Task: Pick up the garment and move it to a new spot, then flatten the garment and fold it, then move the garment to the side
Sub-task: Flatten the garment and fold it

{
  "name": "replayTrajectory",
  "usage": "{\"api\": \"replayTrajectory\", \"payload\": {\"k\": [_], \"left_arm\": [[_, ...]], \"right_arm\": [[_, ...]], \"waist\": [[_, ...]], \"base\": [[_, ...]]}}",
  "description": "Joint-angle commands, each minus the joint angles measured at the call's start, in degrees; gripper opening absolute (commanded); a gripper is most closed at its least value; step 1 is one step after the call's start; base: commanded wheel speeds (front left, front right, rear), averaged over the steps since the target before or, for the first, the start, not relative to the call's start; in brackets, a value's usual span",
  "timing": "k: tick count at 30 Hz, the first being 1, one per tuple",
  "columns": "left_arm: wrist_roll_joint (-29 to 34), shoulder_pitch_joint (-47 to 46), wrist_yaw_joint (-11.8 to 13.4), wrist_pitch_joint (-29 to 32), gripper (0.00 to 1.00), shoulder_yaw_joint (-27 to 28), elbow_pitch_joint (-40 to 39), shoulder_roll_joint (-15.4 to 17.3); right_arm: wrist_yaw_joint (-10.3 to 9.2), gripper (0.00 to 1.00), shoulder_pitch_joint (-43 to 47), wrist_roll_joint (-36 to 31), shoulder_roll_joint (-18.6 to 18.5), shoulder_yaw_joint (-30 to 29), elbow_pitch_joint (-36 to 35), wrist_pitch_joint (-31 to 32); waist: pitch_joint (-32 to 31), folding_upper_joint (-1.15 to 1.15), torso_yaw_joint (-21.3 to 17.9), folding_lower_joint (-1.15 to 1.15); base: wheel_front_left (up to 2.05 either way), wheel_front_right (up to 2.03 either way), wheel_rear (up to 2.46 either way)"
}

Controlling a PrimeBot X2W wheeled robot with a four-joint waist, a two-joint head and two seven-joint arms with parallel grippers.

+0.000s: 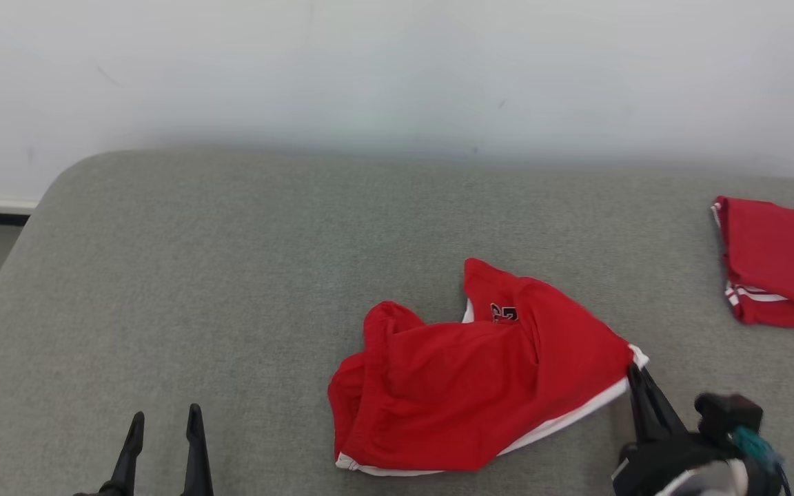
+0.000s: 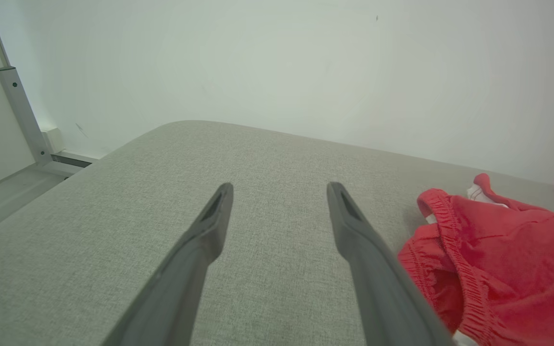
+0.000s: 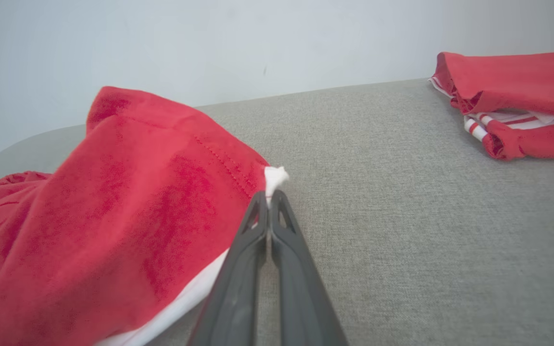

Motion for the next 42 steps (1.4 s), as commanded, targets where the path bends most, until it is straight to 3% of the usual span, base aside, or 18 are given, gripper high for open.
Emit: {"api": "replayTrajectory", "payload": {"k": [1, 9, 10, 11, 12, 13, 25, 42], "left_arm": [[-0.31, 1.02, 0.25, -0.16, 1.0, 0.21, -0.22, -0.05], [-0.94, 1.25, 0.16, -0.16, 1.0, -0.32, -0.21, -0.05], [-1.01, 1.25, 0.26, -0.16, 1.0, -0.37, -0.22, -0.06], [-1.03, 1.3, 0.34, -0.16, 1.0, -0.47, -0.2, -0.05], [-1.03, 1.3, 0.34, -0.16, 1.0, -0.47, -0.2, -0.05], [-1.04, 1.31, 0.35, -0.16, 1.0, -0.55, -0.13, -0.05], [0.05, 2.33, -0.07, -0.16, 1.0, 0.4, -0.25, -0.06], [2.07, 3.39, -0.72, -0.16, 1.0, -0.18, -0.77, -0.06]], "right_arm": [[-0.16, 0.0, 3.79, 0.77, 0.46, -1.14, -3.63, -0.25], [-0.16, 0.0, 16.79, 1.43, 3.98, -4.38, -17.92, 2.58], [-0.16, 0.15, 18.09, 1.33, 4.46, -4.8, -19.31, 3.41], [-0.16, 0.61, 19.17, 1.0, 4.9, -5.4, -20.58, 3.78], [-0.16, 0.61, 19.17, 1.0, 4.9, -5.4, -20.58, 3.78], [-0.16, 1.0, 20.02, 0.72, 5.28, -6.04, -21.6, 4.34], [-0.16, 1.0, 23.36, -3.66, 6.5, -7.87, -31.94, 2.37], [-0.16, 1.0, 23.66, -4.64, 6.56, -5.08, -31.64, -0.01]], "waist": [[-1.41, 0.0, -2.15, 0.0], [-1.89, 0.0, -4.41, 0.0], [-1.94, 0.0, -4.58, 0.0], [-1.99, 0.0, -4.68, 0.0], [-1.99, 0.0, -4.68, 0.0], [-2.05, 0.0, -4.73, 0.0], [-3.43, 0.0, -5.1, 0.0], [-4.5, 0.0, -6.38, 0.0]], "base": [[0.0, 0.0, 0.0], [0.0, 0.0, 0.0], [0.0, 0.0, 0.0], [0.0, 0.0, 0.0], [0.0, 0.0, 0.0], [0.0, 0.0, 0.0], [0.0, 0.0, 0.0], [0.0, 0.0, 0.0]]}}
